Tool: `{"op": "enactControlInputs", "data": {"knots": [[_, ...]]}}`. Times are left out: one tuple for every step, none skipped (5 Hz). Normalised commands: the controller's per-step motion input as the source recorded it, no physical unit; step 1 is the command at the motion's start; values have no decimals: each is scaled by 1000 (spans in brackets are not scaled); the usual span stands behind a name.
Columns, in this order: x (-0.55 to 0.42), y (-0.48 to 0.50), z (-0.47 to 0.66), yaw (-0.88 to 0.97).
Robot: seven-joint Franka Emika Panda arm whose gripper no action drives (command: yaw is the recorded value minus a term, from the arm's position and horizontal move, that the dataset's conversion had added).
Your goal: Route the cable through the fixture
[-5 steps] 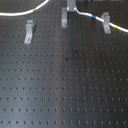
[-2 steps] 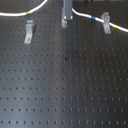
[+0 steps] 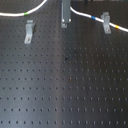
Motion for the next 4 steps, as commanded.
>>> {"op": "enactControlInputs", "data": {"knots": [[-53, -6, 1, -77], [-189, 54, 504, -63], [-191, 63, 438, -46], [-6, 38, -2, 0]]}}
